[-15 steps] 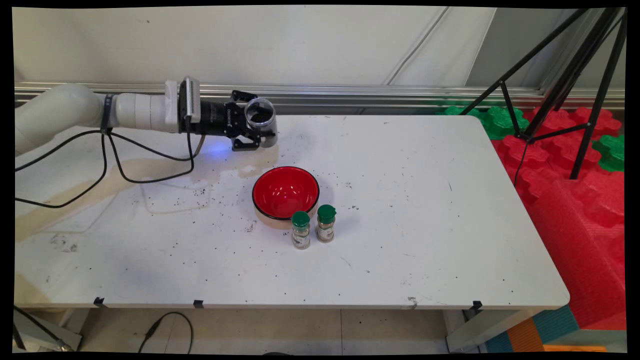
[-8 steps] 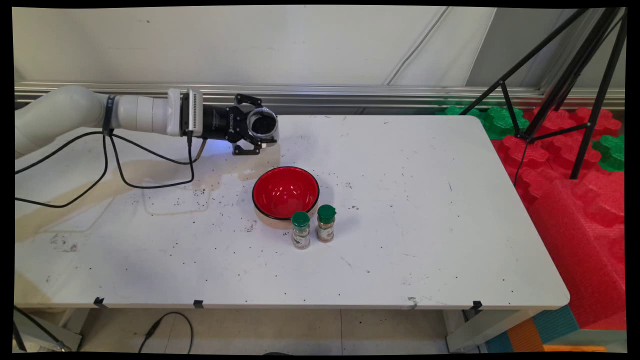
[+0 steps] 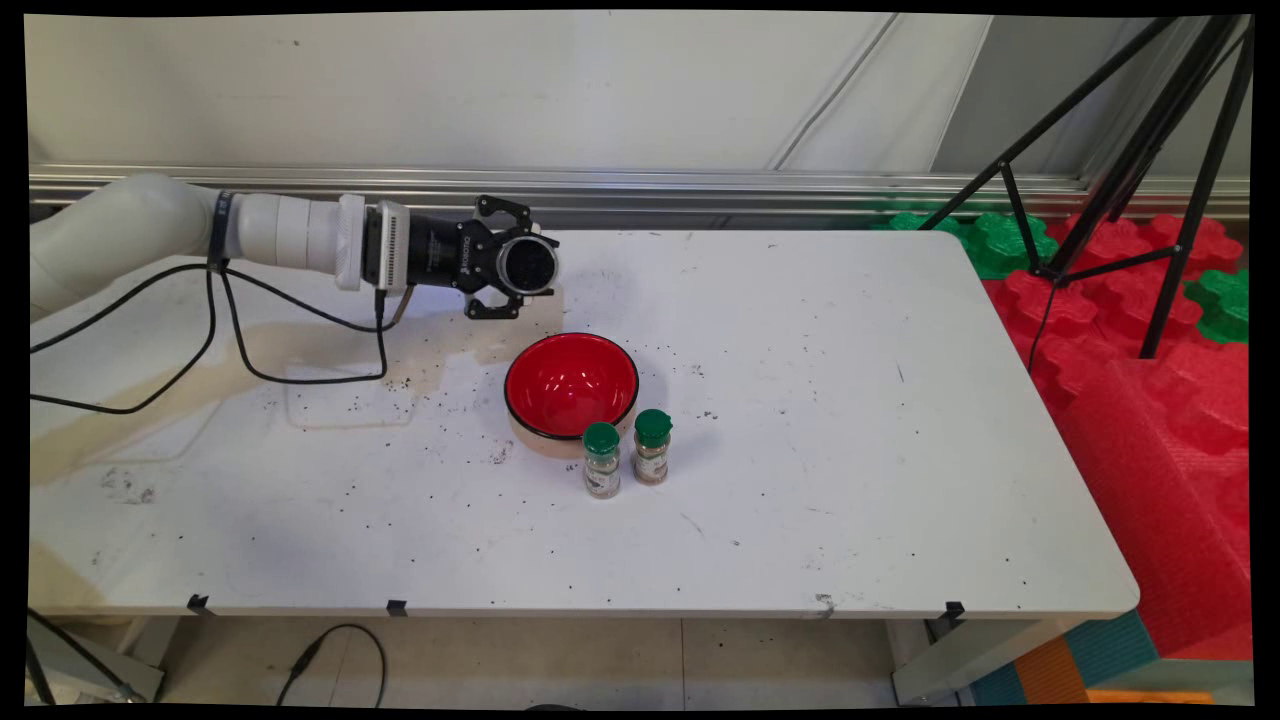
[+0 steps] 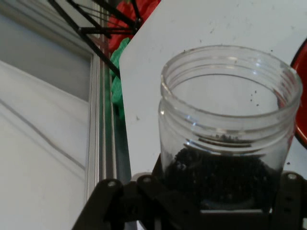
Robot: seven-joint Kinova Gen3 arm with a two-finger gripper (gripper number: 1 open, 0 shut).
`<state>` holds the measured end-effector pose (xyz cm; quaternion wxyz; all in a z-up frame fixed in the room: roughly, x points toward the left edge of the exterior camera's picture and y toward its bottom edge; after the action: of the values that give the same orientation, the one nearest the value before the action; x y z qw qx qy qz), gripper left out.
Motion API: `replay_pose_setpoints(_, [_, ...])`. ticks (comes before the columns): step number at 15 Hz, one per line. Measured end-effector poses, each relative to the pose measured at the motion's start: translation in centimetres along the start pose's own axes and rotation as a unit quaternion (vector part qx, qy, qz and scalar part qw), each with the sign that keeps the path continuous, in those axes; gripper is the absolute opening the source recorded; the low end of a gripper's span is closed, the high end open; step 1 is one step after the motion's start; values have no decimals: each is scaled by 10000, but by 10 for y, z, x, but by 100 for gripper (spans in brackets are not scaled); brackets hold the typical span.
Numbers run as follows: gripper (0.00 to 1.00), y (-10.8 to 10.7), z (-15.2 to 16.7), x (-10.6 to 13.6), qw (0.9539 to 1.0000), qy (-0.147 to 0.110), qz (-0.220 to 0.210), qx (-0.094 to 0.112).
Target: Pour the black seasoning powder in the red bowl
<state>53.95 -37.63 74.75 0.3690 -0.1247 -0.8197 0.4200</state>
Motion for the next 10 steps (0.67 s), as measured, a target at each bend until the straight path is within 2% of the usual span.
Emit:
replay_pose_setpoints(5, [0,1,2,4,9980,21,623,-62])
replay_pose_setpoints(10, [0,2,7,7,9925,15,1213,-137])
